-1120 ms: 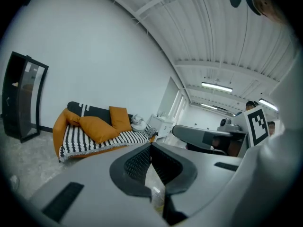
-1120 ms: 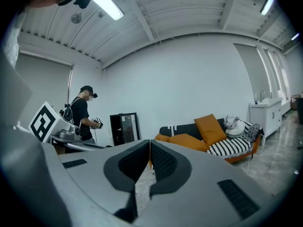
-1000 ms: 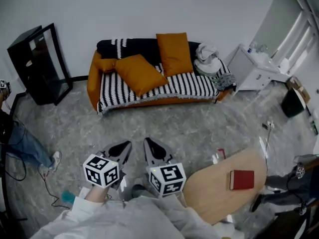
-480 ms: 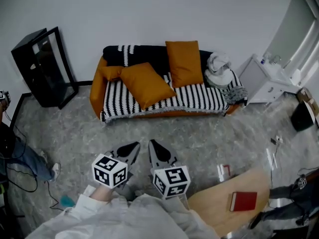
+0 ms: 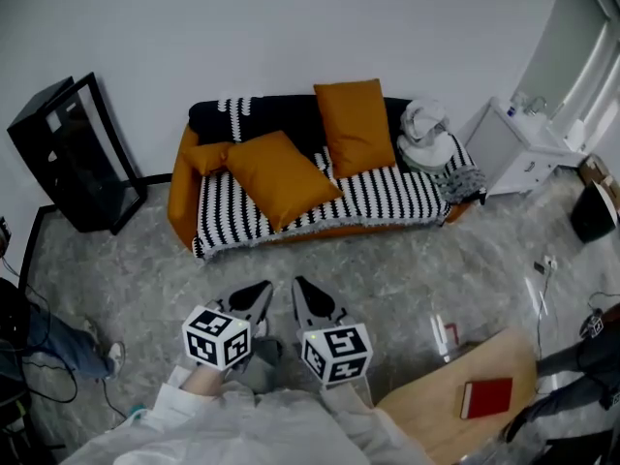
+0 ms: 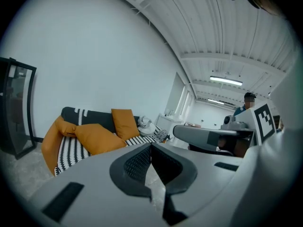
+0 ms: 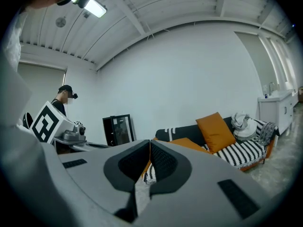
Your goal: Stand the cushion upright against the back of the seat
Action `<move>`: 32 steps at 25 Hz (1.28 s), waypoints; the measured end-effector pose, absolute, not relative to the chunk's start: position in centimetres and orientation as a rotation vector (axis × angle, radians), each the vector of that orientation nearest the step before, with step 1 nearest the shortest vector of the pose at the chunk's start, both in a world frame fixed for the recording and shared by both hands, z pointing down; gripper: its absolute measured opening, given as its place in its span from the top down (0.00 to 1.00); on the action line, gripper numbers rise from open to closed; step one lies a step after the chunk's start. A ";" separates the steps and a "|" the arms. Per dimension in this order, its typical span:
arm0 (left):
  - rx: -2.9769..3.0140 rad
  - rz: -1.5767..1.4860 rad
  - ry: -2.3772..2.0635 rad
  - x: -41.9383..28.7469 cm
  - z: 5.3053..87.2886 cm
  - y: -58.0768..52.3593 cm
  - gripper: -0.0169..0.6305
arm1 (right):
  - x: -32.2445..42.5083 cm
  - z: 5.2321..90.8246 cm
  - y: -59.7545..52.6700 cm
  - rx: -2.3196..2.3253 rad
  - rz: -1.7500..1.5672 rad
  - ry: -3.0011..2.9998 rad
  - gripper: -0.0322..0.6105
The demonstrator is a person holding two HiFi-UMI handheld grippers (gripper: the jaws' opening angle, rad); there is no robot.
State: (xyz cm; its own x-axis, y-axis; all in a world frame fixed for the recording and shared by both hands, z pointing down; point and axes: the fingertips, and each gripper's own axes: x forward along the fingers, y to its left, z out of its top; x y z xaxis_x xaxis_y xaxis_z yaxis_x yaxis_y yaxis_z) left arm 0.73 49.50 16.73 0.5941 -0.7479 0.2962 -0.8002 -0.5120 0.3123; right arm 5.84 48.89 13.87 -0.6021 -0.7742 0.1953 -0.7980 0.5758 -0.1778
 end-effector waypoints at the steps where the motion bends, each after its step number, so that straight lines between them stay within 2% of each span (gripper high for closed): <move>1: 2.413 0.178 -1.234 0.5 16.9 48.4 0.96 | 5.6 13.9 47.7 1.357 0.377 -2.702 0.93; 18: 2.510 0.164 -1.145 -6.7 13.8 25.0 0.96 | -1.4 11.3 25.1 1.451 0.266 -2.647 0.93; 32: 2.417 0.268 -1.034 -7.1 19.7 18.1 0.96 | -0.8 16.2 18.3 1.533 0.437 -2.513 0.93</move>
State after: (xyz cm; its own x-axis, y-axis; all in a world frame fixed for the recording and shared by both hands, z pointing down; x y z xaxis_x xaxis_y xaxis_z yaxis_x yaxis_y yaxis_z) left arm -7.05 18.07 19.68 0.6932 -0.6236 0.3613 -0.7206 -0.5906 0.3632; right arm -0.77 18.29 16.22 -0.4592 -0.8397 0.2898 -0.8883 0.4301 -0.1614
